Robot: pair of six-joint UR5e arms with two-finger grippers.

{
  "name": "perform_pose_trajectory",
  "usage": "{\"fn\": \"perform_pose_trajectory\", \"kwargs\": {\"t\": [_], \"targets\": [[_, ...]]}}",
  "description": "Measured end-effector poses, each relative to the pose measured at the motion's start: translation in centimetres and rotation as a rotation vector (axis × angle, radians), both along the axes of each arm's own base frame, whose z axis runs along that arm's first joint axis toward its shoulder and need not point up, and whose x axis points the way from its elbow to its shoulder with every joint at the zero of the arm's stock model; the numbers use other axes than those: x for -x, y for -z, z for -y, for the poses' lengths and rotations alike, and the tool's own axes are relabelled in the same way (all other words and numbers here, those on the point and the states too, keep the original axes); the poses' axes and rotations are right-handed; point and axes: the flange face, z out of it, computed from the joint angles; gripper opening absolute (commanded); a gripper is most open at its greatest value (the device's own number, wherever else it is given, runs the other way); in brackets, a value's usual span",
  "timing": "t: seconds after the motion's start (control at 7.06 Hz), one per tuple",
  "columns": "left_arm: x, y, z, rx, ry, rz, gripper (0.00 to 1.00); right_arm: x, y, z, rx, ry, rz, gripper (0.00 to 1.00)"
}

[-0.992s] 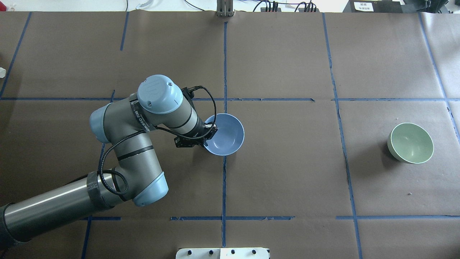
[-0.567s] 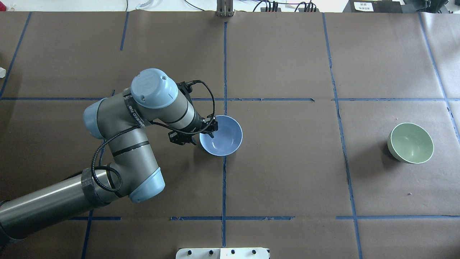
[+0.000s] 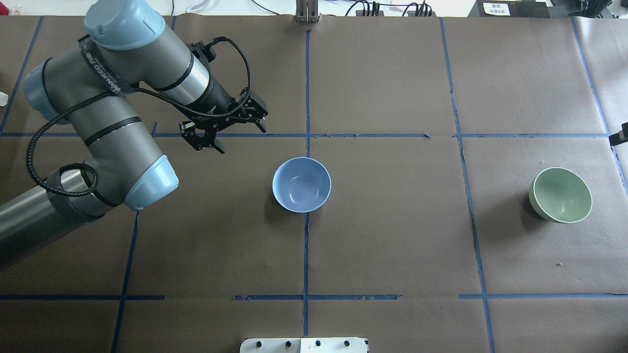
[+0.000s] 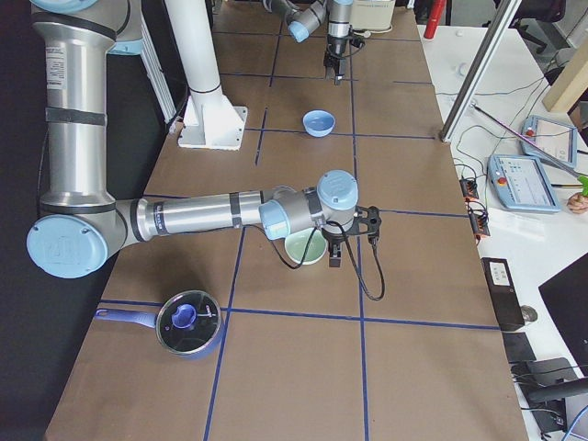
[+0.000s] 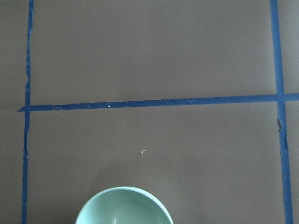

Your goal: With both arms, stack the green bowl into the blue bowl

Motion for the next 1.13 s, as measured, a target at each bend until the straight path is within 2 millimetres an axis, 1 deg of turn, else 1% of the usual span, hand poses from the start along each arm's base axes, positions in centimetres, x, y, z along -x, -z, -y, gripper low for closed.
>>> {"fn": "perform_pose_trajectory", "kwargs": {"t": [0.14, 0.28, 0.42, 0.57, 0.71, 0.85, 0.99, 1.13], "targets": [[2.0, -0.5, -0.6, -0.037, -0.023, 0.029, 1.0, 1.6, -1.4, -1.6, 0.008, -0.009, 0.001, 1.0], [4.3, -1.2, -1.1, -0.073, -0.04, 0.057, 1.0, 2.7, -3.2, -2.8, 0.019, -0.006, -0.01, 1.0], [6.0, -2.1, -1.3, -0.101, -0.051, 0.076, 1.0, 4.0, -4.7, -3.5, 0.028, 0.01, -0.028, 1.0], [6.8, -2.6, -1.3, -0.115, -0.057, 0.086, 1.0, 5.7, -5.7, -3.9, 0.034, 0.037, -0.049, 1.0], [7.1, -2.8, -1.4, -0.121, -0.06, 0.089, 1.0, 7.2, -6.3, -4.3, 0.038, 0.062, -0.064, 0.98], [7.2, -2.8, -1.4, -0.124, -0.059, 0.089, 1.0, 8.0, -6.8, -4.5, 0.042, 0.077, -0.073, 0.79], [7.4, -2.7, -1.4, -0.126, -0.057, 0.088, 1.0, 8.4, -7.2, -4.5, 0.047, 0.085, -0.079, 0.49], [7.5, -2.6, -1.4, -0.128, -0.056, 0.087, 1.0, 8.8, -7.4, -4.4, 0.053, 0.089, -0.082, 0.26]]}}
